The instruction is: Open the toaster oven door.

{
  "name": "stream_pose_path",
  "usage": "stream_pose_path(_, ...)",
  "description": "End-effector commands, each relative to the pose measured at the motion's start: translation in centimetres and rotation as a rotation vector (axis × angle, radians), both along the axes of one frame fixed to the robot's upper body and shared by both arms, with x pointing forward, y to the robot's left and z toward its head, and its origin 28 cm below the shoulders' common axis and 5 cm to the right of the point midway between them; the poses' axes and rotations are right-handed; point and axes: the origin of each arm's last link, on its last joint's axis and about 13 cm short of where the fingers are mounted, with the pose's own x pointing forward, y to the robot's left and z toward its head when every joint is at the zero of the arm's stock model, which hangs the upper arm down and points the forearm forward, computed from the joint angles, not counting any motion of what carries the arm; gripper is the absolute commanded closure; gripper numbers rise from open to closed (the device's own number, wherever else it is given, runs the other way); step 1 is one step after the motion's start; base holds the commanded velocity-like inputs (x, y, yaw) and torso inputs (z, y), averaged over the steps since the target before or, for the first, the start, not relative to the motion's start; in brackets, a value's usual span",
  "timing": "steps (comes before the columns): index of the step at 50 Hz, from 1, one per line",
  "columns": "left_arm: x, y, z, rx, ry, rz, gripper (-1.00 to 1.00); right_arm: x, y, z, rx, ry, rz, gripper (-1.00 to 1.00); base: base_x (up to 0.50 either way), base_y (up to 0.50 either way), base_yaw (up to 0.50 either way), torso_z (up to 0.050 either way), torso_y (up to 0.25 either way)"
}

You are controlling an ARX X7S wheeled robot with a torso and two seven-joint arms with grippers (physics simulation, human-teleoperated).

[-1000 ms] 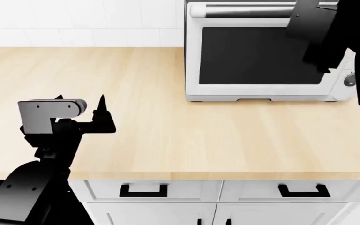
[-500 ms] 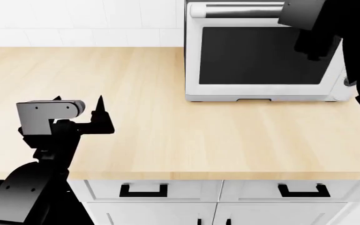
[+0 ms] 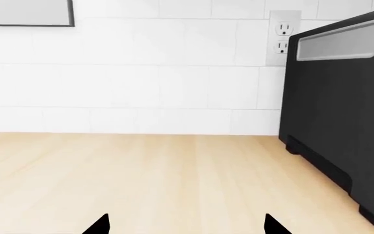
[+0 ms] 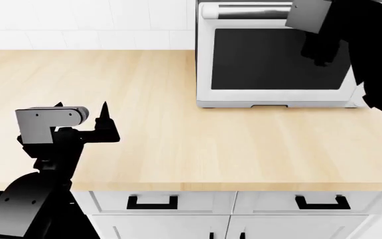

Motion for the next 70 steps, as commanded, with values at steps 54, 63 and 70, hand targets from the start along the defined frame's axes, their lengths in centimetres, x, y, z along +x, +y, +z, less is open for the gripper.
stream_pose_path(54, 0.2, -0.3, -0.2, -0.008, -0.006, -0.011, -1.00, -7.7, -1.6, 0.6, -0.101, 0.066, 0.052, 1.00, 0.00, 0.00, 0.00, 0.000, 0.001)
stream_pose_path(63, 0.2, -0.4, 0.2, -0.009, -0.016, -0.014, -1.00, -10.0, -1.6, -0.5, -0.113, 0.101, 0.078, 1.00, 0.00, 0.00, 0.00, 0.000, 0.003)
stream_pose_path(70, 0.2, -0.5, 0.2, -0.009, -0.017, -0.018, -1.00, -11.2, -1.4, -0.5, -0.129, 0.119, 0.101, 1.00, 0.00, 0.00, 0.00, 0.000, 0.005)
